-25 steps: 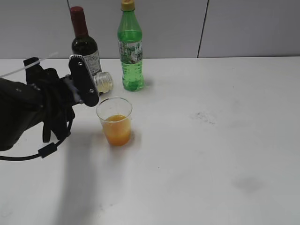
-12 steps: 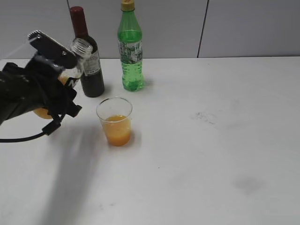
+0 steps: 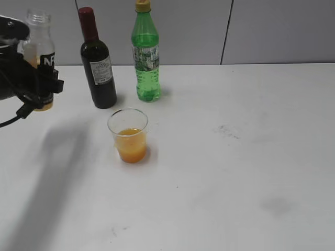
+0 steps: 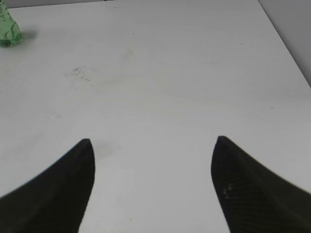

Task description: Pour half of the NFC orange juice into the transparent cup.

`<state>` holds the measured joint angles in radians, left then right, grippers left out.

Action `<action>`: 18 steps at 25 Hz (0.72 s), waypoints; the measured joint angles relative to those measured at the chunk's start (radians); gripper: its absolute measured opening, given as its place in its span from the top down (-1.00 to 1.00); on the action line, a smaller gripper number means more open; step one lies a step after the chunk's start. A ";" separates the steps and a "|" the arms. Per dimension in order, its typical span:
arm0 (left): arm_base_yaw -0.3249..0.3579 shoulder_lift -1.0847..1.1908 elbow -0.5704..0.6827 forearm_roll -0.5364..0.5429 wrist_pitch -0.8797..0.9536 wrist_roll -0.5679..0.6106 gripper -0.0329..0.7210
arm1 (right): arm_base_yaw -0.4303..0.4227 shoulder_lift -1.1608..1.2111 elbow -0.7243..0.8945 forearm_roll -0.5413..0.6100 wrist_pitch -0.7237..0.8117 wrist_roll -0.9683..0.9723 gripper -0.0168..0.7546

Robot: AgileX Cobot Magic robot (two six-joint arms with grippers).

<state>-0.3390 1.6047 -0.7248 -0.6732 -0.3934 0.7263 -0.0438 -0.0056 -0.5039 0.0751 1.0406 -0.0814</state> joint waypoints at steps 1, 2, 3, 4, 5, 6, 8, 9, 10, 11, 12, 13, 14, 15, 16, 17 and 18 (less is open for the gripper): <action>0.016 -0.001 0.000 0.075 0.000 -0.090 -0.37 | 0.000 0.000 0.000 0.000 0.000 0.000 -0.52; 0.030 -0.001 0.000 0.152 -0.006 -0.160 -0.37 | 0.000 0.000 0.000 0.000 0.000 0.000 -0.52; 0.042 0.000 0.000 0.212 -0.016 -0.236 -0.37 | 0.000 0.000 0.000 0.000 0.000 0.000 -0.52; 0.057 0.004 0.000 0.266 -0.036 -0.307 -0.37 | 0.000 0.000 0.000 0.000 0.000 0.000 -0.52; 0.071 0.010 0.000 0.321 -0.062 -0.373 -0.37 | 0.000 0.000 0.000 0.000 0.000 0.000 -0.52; 0.087 0.021 0.000 0.363 -0.082 -0.426 -0.37 | 0.000 0.000 0.000 0.000 0.000 0.000 -0.52; 0.115 0.054 0.000 0.425 -0.136 -0.523 -0.37 | 0.000 0.000 0.000 0.000 0.000 0.000 -0.52; 0.123 0.076 0.000 0.447 -0.166 -0.547 -0.37 | 0.000 0.000 0.000 0.000 0.000 0.000 -0.52; 0.131 0.100 0.000 0.460 -0.198 -0.565 -0.37 | 0.000 0.000 0.000 0.000 0.000 0.000 -0.52; 0.133 0.120 0.000 0.469 -0.230 -0.578 -0.37 | 0.000 0.000 0.000 0.000 0.000 0.000 -0.52; 0.135 0.144 0.000 0.482 -0.269 -0.602 -0.37 | 0.000 0.000 0.000 0.000 0.000 0.000 -0.52; 0.135 0.170 -0.001 0.493 -0.308 -0.625 -0.37 | 0.000 0.000 0.000 0.000 0.000 0.000 -0.52; 0.135 0.191 -0.001 0.505 -0.340 -0.650 -0.37 | 0.000 0.000 0.000 0.000 0.000 0.000 -0.52; 0.136 0.219 -0.001 0.514 -0.380 -0.665 -0.37 | 0.000 0.000 0.000 0.000 0.000 0.000 -0.52; 0.137 0.249 -0.002 0.527 -0.420 -0.674 -0.37 | 0.000 0.000 0.000 0.000 0.000 0.000 -0.52; 0.137 0.279 -0.002 0.534 -0.459 -0.677 -0.37 | 0.000 0.000 0.000 0.000 0.000 0.000 -0.52; 0.137 0.305 -0.002 0.539 -0.494 -0.679 -0.37 | 0.000 0.000 0.000 0.000 0.000 0.000 -0.52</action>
<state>-0.2018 1.9094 -0.7266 -0.1346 -0.8870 0.0468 -0.0438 -0.0056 -0.5039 0.0751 1.0406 -0.0814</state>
